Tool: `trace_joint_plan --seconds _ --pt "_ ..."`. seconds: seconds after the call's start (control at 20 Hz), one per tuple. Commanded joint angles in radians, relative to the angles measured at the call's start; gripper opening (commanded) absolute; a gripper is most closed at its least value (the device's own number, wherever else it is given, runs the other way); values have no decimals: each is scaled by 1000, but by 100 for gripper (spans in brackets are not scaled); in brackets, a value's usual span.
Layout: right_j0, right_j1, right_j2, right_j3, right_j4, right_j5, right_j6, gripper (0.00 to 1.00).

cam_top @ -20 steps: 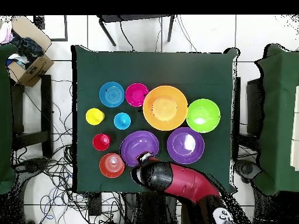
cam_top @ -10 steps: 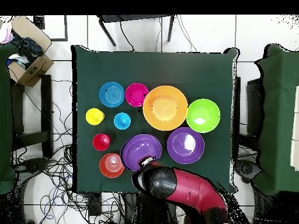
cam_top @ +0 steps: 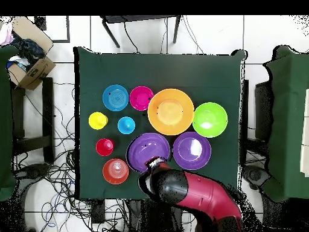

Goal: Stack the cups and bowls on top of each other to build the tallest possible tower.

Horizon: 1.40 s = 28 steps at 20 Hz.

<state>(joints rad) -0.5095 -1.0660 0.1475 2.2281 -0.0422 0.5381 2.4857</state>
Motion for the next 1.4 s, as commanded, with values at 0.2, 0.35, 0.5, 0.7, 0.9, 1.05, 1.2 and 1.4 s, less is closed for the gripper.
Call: trace_joint_plan --seconds 0.2,0.35,0.5,0.7,0.9,1.05,1.2,1.4 --pt "-51 22 157 -189 29 183 -135 0" --pt "-71 33 188 -206 31 153 -145 0" --pt "-112 54 242 -203 50 69 -169 0" --pt "-181 83 340 -186 51 -61 -187 0" --pt "-230 125 412 -180 3 -165 -173 0" --pt "-268 164 459 -178 -35 -228 -158 0" --pt "-302 190 498 -171 -71 -283 -142 0" --pt "-339 222 528 -172 -114 -324 -125 0"
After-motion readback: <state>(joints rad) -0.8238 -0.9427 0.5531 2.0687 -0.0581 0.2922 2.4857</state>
